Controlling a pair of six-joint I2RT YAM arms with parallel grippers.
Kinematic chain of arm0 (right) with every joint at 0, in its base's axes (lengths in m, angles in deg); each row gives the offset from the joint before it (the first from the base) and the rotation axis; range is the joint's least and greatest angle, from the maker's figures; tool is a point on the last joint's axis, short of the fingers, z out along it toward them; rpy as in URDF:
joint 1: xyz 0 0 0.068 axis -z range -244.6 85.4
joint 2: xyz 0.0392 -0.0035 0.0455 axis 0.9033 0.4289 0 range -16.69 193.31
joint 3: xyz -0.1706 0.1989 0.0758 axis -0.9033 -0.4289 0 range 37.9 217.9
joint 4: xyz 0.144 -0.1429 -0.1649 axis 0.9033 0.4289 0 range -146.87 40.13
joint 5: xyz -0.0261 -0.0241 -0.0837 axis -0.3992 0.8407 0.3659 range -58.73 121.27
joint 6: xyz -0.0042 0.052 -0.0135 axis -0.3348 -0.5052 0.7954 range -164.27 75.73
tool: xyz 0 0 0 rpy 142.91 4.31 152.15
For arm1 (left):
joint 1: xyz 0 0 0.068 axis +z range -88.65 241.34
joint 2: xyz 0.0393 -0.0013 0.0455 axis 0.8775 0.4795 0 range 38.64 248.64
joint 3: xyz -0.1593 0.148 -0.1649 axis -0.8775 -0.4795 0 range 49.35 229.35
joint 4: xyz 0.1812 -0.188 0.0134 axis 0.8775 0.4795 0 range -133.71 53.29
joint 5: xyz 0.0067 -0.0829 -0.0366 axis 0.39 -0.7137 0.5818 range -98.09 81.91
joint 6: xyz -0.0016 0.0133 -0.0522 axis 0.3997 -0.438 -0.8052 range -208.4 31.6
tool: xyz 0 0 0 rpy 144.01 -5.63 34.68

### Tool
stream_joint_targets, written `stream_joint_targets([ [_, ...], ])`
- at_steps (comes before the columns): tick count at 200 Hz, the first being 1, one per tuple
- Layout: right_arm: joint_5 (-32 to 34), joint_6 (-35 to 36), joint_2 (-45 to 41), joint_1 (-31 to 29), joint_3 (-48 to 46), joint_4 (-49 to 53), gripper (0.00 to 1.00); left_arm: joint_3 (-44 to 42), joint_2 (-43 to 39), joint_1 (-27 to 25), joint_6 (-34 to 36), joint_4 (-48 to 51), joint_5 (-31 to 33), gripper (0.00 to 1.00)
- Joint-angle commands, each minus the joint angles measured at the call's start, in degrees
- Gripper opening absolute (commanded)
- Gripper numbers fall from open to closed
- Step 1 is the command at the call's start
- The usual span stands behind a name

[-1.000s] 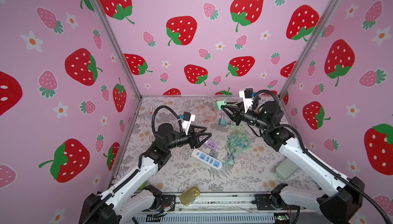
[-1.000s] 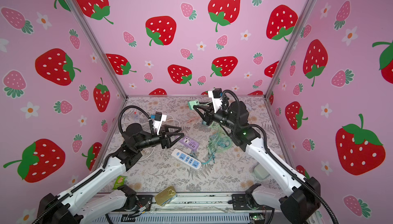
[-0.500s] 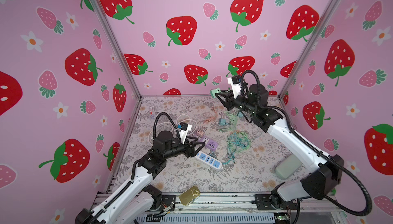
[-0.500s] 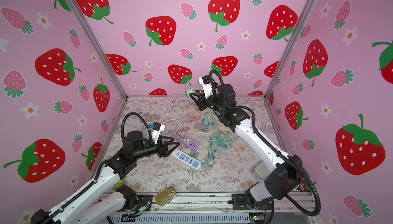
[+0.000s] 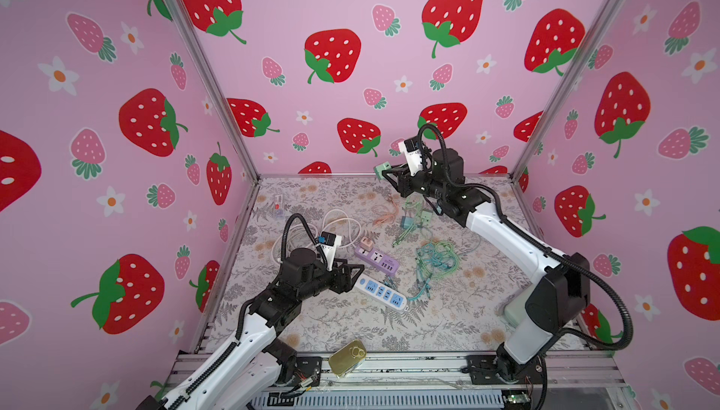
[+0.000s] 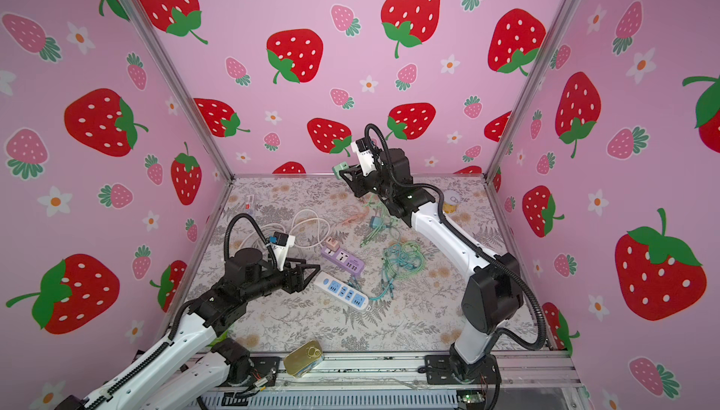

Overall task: Insert the plug
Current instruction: 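Carry the mint-green charger with the right gripper toward the purple power strip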

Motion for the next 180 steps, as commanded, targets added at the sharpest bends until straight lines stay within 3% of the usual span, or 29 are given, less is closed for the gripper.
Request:
stream_joint_targets([
  [1, -1.2, -0.78, 0.75, -0.55, 3.65, -3.38, 0.04, -0.45, 0.48, 0.25, -0.53, 0.25, 3.85, 0.71],
  [41, -0.87, -0.31, 4.29, -1.49, 9.33, -2.69, 0.04, -0.88, 1.75, 0.35, -2.84, 0.59, 9.2, 0.72],
  [77, -0.93, 0.29, 6.3, -1.66, 10.98, -2.09, 0.03, -1.85, 2.85, 0.56, -4.62, -1.1, 9.7, 0.71],
  [138, -2.5, 3.69, 0.71, -1.66, -2.0, -4.68, 0.04, -0.66, 7.28, 2.41, -7.69, 0.69, 14.73, 0.7],
  [180, -5.3, 5.75, -2.85, -1.39, -8.17, -4.14, 0.04, 0.36, 14.02, 6.11, -8.71, -2.84, 10.84, 0.69],
])
